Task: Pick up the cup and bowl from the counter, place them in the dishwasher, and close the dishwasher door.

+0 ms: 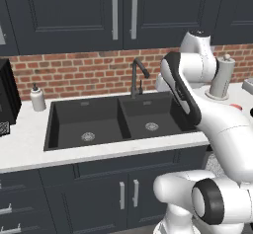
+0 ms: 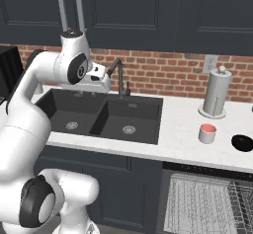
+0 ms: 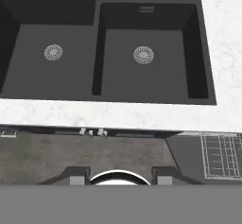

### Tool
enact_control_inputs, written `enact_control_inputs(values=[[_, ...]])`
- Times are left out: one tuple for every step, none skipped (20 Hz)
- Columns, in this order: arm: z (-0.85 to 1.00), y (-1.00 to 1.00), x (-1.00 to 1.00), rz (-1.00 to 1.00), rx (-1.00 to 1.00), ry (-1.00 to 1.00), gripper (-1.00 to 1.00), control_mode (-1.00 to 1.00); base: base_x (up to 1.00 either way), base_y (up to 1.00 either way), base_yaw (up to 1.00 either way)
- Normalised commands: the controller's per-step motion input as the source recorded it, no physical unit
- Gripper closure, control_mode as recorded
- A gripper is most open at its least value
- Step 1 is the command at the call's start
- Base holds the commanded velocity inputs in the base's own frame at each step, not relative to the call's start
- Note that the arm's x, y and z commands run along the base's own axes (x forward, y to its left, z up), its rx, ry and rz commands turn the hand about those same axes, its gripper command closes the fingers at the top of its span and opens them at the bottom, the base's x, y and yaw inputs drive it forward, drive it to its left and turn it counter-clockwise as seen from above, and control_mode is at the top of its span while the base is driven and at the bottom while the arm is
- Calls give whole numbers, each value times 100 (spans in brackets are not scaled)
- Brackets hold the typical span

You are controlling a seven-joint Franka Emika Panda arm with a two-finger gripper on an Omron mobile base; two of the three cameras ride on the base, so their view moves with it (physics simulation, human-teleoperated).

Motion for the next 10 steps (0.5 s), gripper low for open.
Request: enact_control_inputs(values=[[0,0,-1,0,0,-2,-100,-100,0,0,0],[0,0,-11,0,0,-5,-100,-100,0,0,0],[0,0,-24,0,0,-6,-100,-100,0,0,0],[0,0,-43,0,0,-6,-100,-100,0,0,0],[0,0,-54,0,0,-3,-100,-100,0,0,0],[0,0,-58,0,0,0,-100,-100,0,0,0],[-4,0,-63,0,0,0,-100,-100,0,0,0],[-12,0,-69,0,0,0,-100,-100,0,0,0],[-16,0,-72,0,0,0,-100,-100,0,0,0],[-22,0,-72,0,0,1,-100,-100,0,0,0]])
